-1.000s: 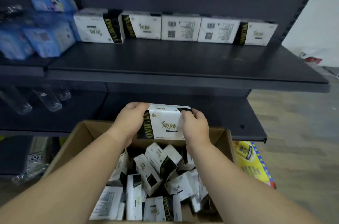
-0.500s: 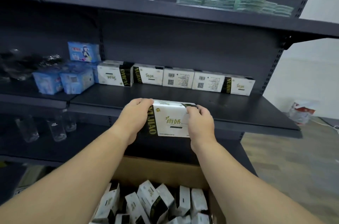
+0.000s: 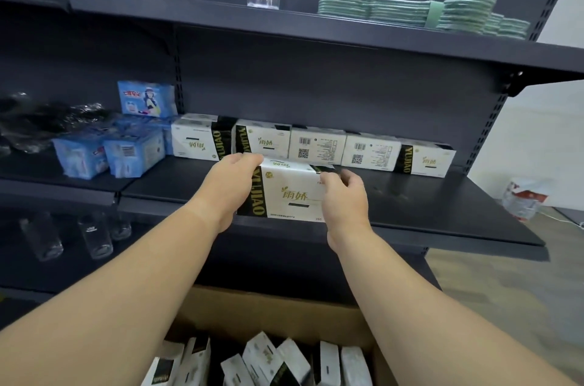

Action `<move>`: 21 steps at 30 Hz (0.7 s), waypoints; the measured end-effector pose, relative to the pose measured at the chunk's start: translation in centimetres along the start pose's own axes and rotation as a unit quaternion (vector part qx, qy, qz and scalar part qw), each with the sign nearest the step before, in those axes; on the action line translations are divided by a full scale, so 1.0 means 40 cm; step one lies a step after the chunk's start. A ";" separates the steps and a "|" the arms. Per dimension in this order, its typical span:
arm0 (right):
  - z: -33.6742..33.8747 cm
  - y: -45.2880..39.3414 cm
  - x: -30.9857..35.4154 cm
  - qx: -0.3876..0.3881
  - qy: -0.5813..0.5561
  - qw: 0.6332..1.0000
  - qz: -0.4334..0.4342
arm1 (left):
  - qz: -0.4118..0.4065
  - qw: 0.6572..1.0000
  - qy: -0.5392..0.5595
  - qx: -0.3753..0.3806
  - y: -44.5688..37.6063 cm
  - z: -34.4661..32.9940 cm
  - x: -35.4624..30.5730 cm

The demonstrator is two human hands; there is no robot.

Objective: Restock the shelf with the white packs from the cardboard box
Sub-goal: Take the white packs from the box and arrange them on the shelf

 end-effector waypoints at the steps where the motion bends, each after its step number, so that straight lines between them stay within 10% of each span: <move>1: -0.013 -0.012 -0.001 0.000 -0.005 1.000 -0.002 | -0.001 1.000 0.000 -0.004 -0.018 0.009 0.002; 21: -0.245 -0.288 -0.068 -0.047 0.025 0.997 -0.058 | 0.038 0.999 -0.002 -0.019 -0.416 0.106 0.078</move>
Point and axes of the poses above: each hand's wrist, its own y-axis away from the middle knuckle, its own z-axis out of the back of the hand, x = y × z, the point moved 6 cm from there along -y, towards the middle knuckle, and after that the axes turned 3 degrees about x, right-handed, at the moved point
